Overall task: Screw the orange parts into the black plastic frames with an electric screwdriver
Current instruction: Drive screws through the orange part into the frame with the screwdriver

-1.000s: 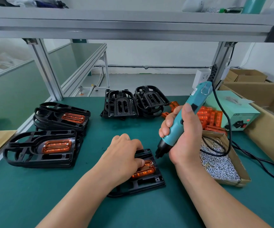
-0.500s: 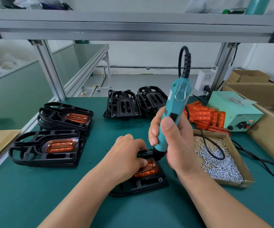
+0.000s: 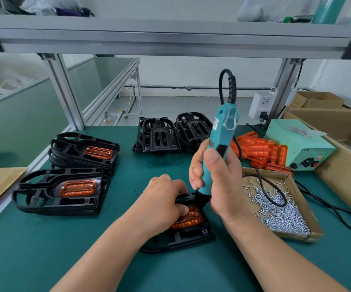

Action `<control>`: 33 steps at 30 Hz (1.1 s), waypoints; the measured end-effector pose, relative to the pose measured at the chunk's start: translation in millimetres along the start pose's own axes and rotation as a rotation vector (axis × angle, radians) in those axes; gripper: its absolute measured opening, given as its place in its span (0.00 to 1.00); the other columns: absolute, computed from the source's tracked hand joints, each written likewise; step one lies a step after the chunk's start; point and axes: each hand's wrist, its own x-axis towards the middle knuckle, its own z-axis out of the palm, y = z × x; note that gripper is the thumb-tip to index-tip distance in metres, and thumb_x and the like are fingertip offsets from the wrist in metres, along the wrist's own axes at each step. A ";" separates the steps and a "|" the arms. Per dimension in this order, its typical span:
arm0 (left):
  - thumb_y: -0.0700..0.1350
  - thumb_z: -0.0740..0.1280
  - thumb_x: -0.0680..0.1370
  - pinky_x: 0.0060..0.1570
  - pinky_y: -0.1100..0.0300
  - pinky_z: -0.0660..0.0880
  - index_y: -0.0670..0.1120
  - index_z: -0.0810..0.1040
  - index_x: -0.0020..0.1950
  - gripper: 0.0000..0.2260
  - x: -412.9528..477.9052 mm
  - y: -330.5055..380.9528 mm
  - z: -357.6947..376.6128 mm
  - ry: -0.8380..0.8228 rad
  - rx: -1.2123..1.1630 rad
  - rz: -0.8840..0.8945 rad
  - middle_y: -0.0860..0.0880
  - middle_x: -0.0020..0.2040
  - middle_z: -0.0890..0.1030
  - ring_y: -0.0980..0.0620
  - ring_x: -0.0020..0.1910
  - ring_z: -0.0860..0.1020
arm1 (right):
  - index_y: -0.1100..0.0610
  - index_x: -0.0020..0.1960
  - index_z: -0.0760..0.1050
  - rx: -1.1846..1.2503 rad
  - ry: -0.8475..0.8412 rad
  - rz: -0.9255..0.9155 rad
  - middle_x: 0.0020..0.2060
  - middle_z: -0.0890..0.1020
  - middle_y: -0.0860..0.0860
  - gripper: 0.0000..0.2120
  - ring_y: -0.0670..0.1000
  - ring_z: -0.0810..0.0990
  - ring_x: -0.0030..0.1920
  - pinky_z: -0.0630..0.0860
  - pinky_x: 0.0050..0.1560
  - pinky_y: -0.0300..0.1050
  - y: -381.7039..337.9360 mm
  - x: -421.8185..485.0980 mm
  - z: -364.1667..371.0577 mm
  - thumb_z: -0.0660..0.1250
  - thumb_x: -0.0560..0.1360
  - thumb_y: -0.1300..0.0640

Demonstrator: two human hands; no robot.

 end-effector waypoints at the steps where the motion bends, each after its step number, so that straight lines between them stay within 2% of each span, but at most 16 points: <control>1: 0.53 0.74 0.78 0.58 0.50 0.72 0.55 0.78 0.66 0.18 0.0 -0.3 0.0 -0.003 -0.002 -0.003 0.52 0.51 0.71 0.48 0.60 0.68 | 0.60 0.47 0.69 0.004 0.001 0.004 0.33 0.71 0.57 0.28 0.54 0.69 0.27 0.71 0.32 0.45 0.2 -1.1 -0.8 0.73 0.78 0.35; 8: 0.54 0.74 0.78 0.57 0.52 0.71 0.56 0.78 0.65 0.17 -0.6 3.2 -2.6 -0.013 0.028 -0.005 0.53 0.49 0.69 0.48 0.59 0.68 | 0.54 0.54 0.75 0.011 0.027 -0.036 0.34 0.74 0.57 0.22 0.56 0.72 0.29 0.71 0.34 0.49 -3.1 -5.3 -1.5 0.74 0.78 0.36; 13: 0.54 0.75 0.77 0.50 0.53 0.68 0.57 0.78 0.64 0.16 -2.6 2.7 -2.4 0.012 0.036 0.023 0.54 0.47 0.68 0.49 0.56 0.67 | 0.57 0.56 0.76 0.040 -0.011 -0.057 0.34 0.73 0.59 0.24 0.56 0.72 0.29 0.72 0.35 0.49 -6.5 -5.8 -0.9 0.75 0.78 0.37; 17: 0.57 0.75 0.76 0.53 0.53 0.69 0.59 0.79 0.66 0.18 -1.1 4.1 -0.3 -0.040 0.020 0.054 0.54 0.49 0.68 0.49 0.57 0.67 | 0.58 0.55 0.74 0.160 0.089 -0.062 0.34 0.74 0.55 0.26 0.53 0.72 0.28 0.71 0.33 0.44 -11.2 0.3 -7.5 0.76 0.76 0.37; 19: 0.58 0.74 0.77 0.58 0.52 0.71 0.60 0.77 0.68 0.20 -2.3 5.1 2.7 -0.069 0.020 0.076 0.54 0.51 0.70 0.50 0.60 0.67 | 0.58 0.53 0.73 0.223 0.177 -0.053 0.34 0.74 0.54 0.26 0.52 0.71 0.28 0.70 0.32 0.43 -11.4 3.0 -15.6 0.76 0.75 0.36; 21: 0.58 0.69 0.81 0.65 0.53 0.70 0.57 0.74 0.73 0.21 -3.2 5.0 3.7 -0.054 -0.027 0.078 0.53 0.57 0.74 0.50 0.65 0.68 | 0.56 0.51 0.74 0.279 0.258 -0.051 0.33 0.74 0.53 0.23 0.51 0.71 0.28 0.70 0.32 0.43 -10.3 6.0 -24.9 0.74 0.76 0.37; 23: 0.53 0.62 0.85 0.66 0.58 0.69 0.52 0.71 0.77 0.19 -0.7 2.7 0.2 0.018 -0.139 0.051 0.52 0.66 0.76 0.51 0.69 0.71 | 0.55 0.50 0.74 0.336 0.334 -0.034 0.33 0.73 0.51 0.19 0.50 0.70 0.29 0.70 0.33 0.43 -8.6 9.1 -32.9 0.69 0.80 0.38; 24: 0.49 0.58 0.87 0.64 0.61 0.69 0.51 0.71 0.77 0.18 1.0 1.0 -3.2 0.058 -0.209 0.026 0.53 0.67 0.77 0.53 0.67 0.74 | 0.54 0.49 0.75 0.367 0.367 -0.019 0.33 0.73 0.51 0.18 0.50 0.70 0.29 0.70 0.33 0.43 -7.1 10.4 -35.9 0.66 0.82 0.39; 26: 0.41 0.55 0.87 0.56 0.63 0.77 0.49 0.75 0.73 0.17 3.8 -2.5 -9.1 0.097 -0.440 -0.040 0.55 0.60 0.82 0.57 0.53 0.80 | 0.54 0.47 0.75 0.426 0.415 0.006 0.33 0.73 0.50 0.18 0.49 0.70 0.29 0.70 0.33 0.43 -3.7 12.3 -40.9 0.62 0.84 0.39; 27: 0.37 0.55 0.86 0.52 0.61 0.80 0.46 0.77 0.71 0.18 4.3 -2.6 -10.8 0.083 -0.601 -0.069 0.52 0.54 0.84 0.57 0.46 0.81 | 0.53 0.47 0.75 0.451 0.432 0.016 0.33 0.73 0.50 0.19 0.49 0.70 0.29 0.69 0.33 0.43 -2.3 13.0 -42.6 0.62 0.84 0.39; 28: 0.34 0.55 0.85 0.49 0.60 0.82 0.44 0.78 0.68 0.18 3.8 -1.6 -11.8 0.049 -0.759 -0.085 0.50 0.50 0.86 0.57 0.43 0.82 | 0.53 0.46 0.75 0.469 0.448 0.025 0.33 0.72 0.50 0.19 0.49 0.70 0.29 0.69 0.33 0.43 -1.2 13.5 -43.7 0.62 0.84 0.39; 30: 0.32 0.58 0.85 0.48 0.60 0.83 0.42 0.80 0.66 0.15 2.5 0.8 -12.2 -0.023 -0.979 -0.076 0.46 0.50 0.88 0.54 0.46 0.86 | 0.54 0.45 0.75 0.499 0.477 0.043 0.33 0.72 0.51 0.20 0.49 0.70 0.29 0.69 0.33 0.43 0.2 14.5 -45.1 0.62 0.84 0.38; 33: 0.35 0.64 0.85 0.49 0.61 0.83 0.44 0.81 0.64 0.11 0.8 3.0 -9.9 -0.091 -1.065 -0.044 0.47 0.54 0.88 0.48 0.53 0.87 | 0.54 0.45 0.75 0.542 0.508 0.057 0.33 0.72 0.50 0.21 0.48 0.71 0.29 0.70 0.32 0.42 0.3 14.9 -47.6 0.62 0.84 0.38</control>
